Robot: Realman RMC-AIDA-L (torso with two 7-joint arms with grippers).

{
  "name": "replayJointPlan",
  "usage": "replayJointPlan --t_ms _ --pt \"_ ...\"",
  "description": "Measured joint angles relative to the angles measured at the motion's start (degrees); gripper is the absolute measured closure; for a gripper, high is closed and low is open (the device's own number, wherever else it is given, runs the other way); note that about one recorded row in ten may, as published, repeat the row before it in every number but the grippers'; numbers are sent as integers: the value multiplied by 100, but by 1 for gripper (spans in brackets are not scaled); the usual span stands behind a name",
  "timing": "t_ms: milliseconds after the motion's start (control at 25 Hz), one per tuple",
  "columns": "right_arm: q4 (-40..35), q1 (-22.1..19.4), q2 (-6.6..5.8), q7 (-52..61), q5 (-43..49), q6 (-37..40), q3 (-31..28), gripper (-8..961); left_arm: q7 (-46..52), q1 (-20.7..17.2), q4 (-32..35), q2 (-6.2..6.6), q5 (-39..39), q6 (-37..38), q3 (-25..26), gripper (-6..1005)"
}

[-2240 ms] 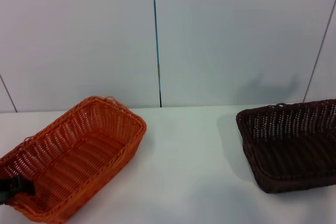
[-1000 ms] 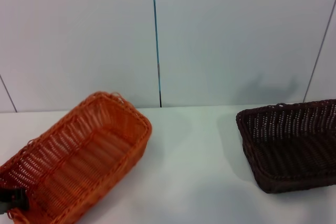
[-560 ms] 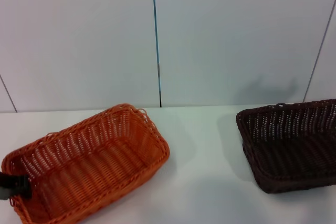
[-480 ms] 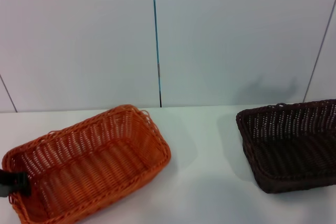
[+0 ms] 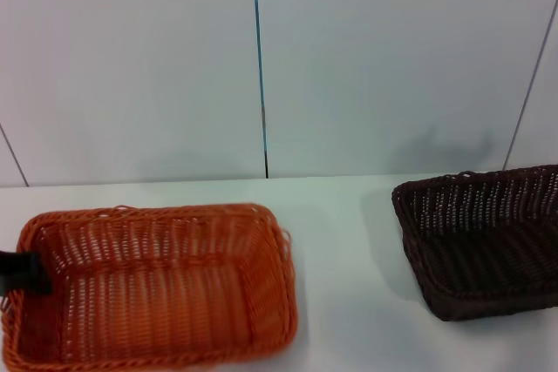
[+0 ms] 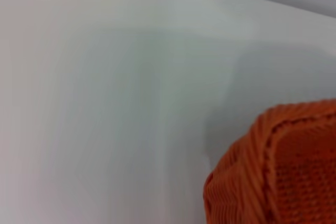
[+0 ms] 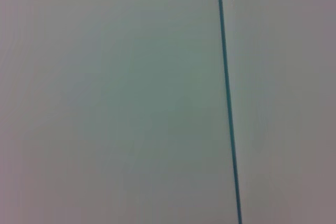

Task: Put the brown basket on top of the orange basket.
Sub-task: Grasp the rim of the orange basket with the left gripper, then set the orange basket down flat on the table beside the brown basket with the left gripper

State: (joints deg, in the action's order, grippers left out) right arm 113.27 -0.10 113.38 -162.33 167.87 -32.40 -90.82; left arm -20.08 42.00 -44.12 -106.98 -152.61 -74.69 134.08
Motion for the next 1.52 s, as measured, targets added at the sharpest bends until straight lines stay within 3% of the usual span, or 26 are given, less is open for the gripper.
replayJointPlan --t_ms 240,560,880,1000,1520 --pt "-8 11 0 0 0 5 14 56 -378 141 120 222 492 -514 291 866" --pt "-8 25 8 0 0 9 46 58 -437 404 413 388 526 -769 322 867" --pt "-92 46 8 0 0 11 94 60 -441 693 728 428 536 -924 338 866" --pt "-160 86 6 0 0 14 131 61 -442 797 815 390 538 -860 334 866" --pt "-144 36 -41 0 0 15 191 64 -441 919 1123 -37 535 -361 286 864"
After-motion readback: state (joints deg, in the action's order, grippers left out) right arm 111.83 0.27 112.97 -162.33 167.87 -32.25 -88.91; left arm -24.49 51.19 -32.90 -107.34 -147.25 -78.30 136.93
